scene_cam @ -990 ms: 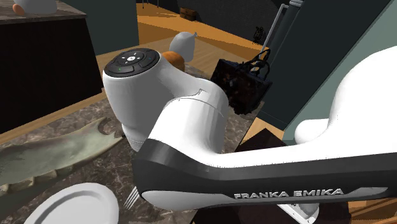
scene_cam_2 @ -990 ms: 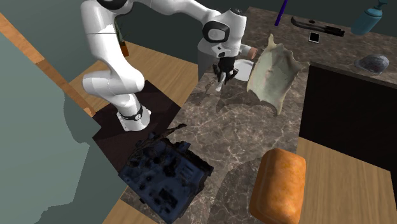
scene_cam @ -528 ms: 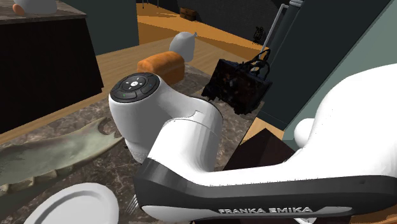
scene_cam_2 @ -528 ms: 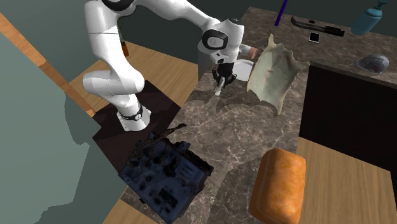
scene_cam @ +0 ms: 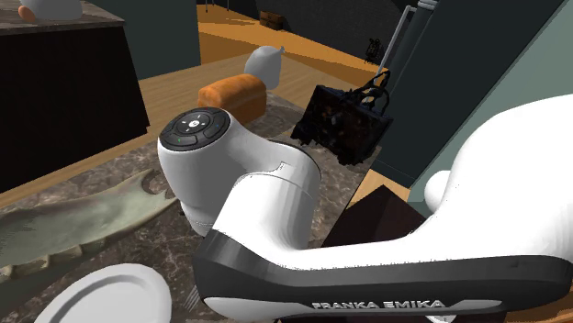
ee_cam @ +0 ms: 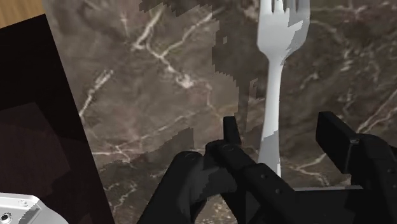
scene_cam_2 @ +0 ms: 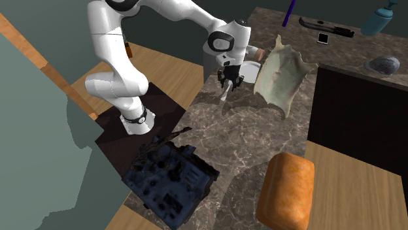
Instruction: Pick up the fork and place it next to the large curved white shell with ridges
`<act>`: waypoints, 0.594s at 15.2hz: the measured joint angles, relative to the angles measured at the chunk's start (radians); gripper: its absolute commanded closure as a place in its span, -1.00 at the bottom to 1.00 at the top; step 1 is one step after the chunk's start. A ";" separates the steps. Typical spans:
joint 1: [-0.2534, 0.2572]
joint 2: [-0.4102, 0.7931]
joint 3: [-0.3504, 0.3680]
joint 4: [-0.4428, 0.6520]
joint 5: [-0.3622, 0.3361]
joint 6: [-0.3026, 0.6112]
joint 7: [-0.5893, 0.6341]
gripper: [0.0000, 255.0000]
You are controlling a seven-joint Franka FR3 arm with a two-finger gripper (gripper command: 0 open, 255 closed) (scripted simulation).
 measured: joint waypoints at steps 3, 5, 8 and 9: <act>0.000 0.000 0.000 0.000 0.000 0.000 0.000 -1.00; 0.000 0.000 0.000 0.000 0.000 0.000 0.000 -1.00; 0.037 0.019 -0.056 0.036 -0.035 -0.057 0.020 -1.00; 0.057 0.027 -0.080 0.047 -0.048 -0.079 0.029 -1.00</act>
